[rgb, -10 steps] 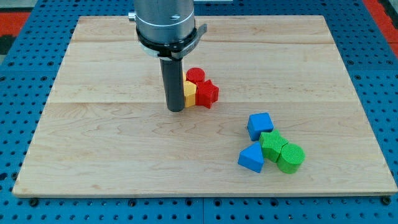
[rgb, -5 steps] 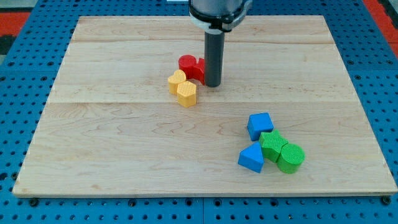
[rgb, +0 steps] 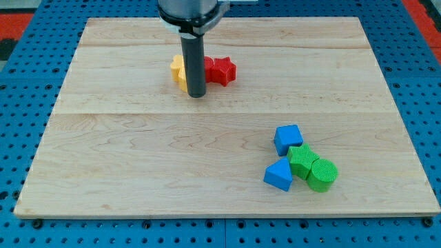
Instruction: Move the yellow and the red blocks towards the top center
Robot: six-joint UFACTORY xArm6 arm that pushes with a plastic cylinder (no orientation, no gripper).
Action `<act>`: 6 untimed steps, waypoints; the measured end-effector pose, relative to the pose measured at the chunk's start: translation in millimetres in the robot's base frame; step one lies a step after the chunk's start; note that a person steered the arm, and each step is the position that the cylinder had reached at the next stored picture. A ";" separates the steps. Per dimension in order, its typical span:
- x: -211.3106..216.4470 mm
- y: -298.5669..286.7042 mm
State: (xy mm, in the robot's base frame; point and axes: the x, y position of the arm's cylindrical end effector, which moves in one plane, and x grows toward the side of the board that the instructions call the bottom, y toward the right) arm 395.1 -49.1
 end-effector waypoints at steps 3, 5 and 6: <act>-12.2 -64.4; -12.1 -37.9; -15.6 -33.9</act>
